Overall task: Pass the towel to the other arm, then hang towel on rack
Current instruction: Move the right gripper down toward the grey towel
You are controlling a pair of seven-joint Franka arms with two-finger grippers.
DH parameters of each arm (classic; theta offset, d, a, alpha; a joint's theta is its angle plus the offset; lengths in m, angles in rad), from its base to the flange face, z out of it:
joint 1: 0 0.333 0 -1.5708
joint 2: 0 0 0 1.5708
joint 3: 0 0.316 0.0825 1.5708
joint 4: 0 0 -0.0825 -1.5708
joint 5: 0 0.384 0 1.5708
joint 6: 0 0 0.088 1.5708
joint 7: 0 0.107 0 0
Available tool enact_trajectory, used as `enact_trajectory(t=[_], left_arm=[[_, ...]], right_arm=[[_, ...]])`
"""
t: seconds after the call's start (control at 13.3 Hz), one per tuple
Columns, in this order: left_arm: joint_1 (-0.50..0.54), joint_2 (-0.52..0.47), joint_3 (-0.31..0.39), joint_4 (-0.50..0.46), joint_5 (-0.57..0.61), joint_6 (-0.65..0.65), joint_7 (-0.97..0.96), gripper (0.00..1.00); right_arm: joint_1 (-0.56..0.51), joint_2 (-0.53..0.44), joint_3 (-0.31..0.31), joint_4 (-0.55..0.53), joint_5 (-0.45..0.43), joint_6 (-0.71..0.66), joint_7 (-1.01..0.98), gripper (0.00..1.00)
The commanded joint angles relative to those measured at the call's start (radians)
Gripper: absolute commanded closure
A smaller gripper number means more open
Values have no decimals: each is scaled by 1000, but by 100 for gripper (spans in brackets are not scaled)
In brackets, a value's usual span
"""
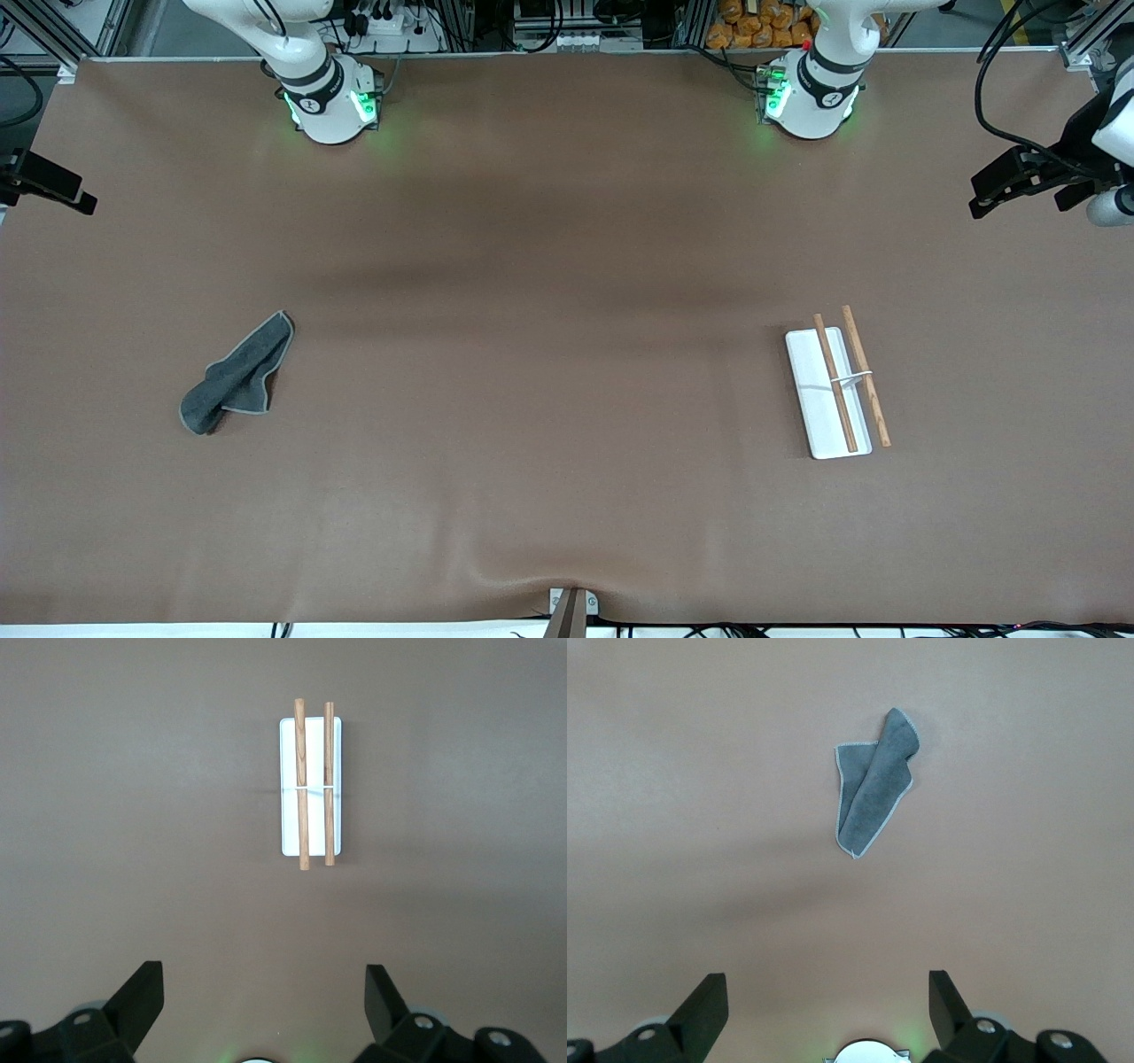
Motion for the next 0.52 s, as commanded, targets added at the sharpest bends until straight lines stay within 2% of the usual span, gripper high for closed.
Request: enact_trajectory(t=[0.0, 0.45], left_arm=[[-2, -13, 5, 6, -3, -16, 3, 0], [-5, -18, 5, 3, -2, -18, 14, 0]], right_arm=[[1, -18, 4, -5, -20, -4, -5, 0], [-3, -15, 1, -6, -20, -4, -6, 0]])
